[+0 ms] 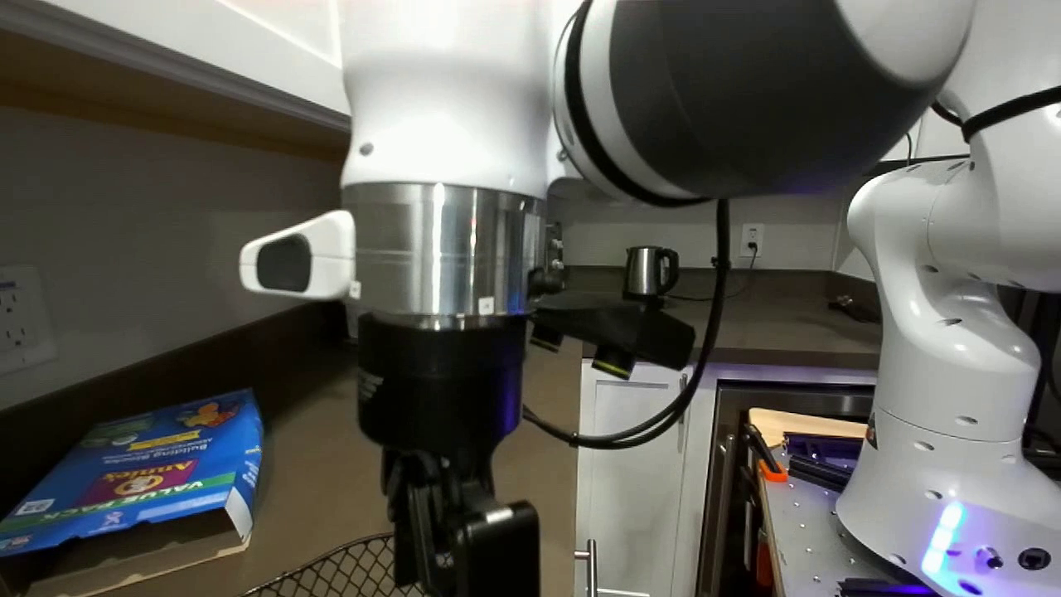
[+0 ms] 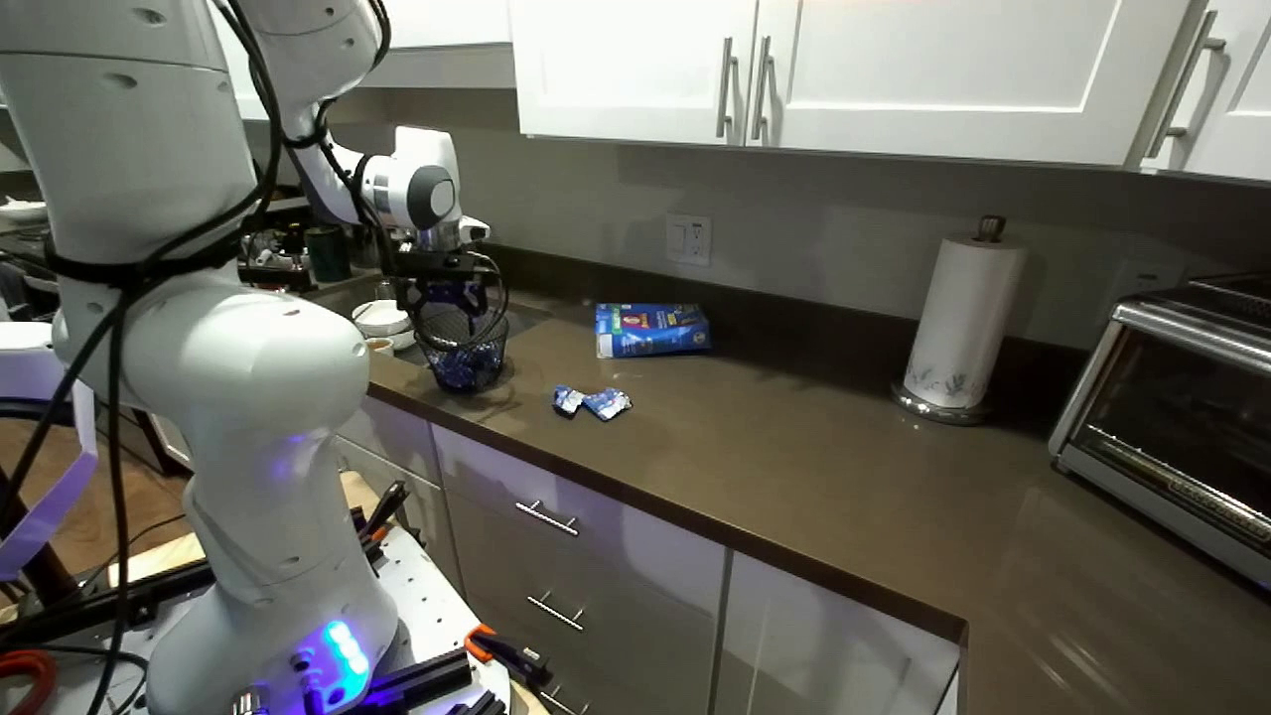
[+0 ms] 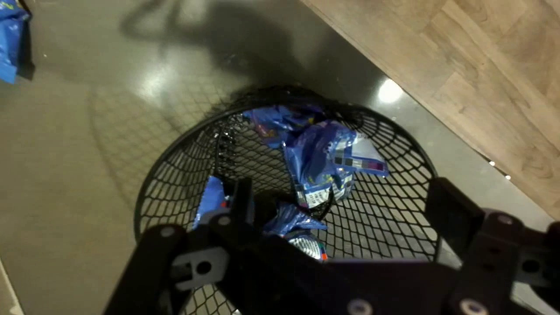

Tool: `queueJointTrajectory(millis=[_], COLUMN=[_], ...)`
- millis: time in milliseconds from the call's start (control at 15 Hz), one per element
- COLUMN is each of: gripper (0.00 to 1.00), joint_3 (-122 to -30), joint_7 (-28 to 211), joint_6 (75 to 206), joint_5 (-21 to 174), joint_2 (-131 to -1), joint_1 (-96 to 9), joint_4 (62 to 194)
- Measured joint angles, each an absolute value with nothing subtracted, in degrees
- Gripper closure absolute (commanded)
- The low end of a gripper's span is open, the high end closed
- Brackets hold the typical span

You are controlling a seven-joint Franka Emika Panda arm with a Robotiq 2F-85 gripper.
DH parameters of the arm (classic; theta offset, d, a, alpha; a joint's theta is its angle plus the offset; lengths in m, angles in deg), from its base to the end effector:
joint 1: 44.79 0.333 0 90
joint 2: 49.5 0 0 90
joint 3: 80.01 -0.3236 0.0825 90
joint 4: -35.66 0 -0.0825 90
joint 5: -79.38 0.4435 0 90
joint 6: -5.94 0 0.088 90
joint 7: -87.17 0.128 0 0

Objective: Pick up two blue packs from the black wire basket and put them on the countertop.

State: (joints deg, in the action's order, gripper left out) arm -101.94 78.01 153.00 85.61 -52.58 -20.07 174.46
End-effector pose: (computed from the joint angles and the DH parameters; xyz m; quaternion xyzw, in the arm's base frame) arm 0.3684 0.3921 0.2363 -0.9021 -0.4270 -0.0308 0.0544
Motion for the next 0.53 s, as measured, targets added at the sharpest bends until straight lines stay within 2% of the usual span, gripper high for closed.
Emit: queueJointTrajectory(millis=[533], gripper=[0.0], joint_3=[-102.23], joint_7=[75.2], joint_6=[147.21], joint_5=[80.92], joint_2=[-63.62], joint_1=[-20.21], joint_4=[164.59])
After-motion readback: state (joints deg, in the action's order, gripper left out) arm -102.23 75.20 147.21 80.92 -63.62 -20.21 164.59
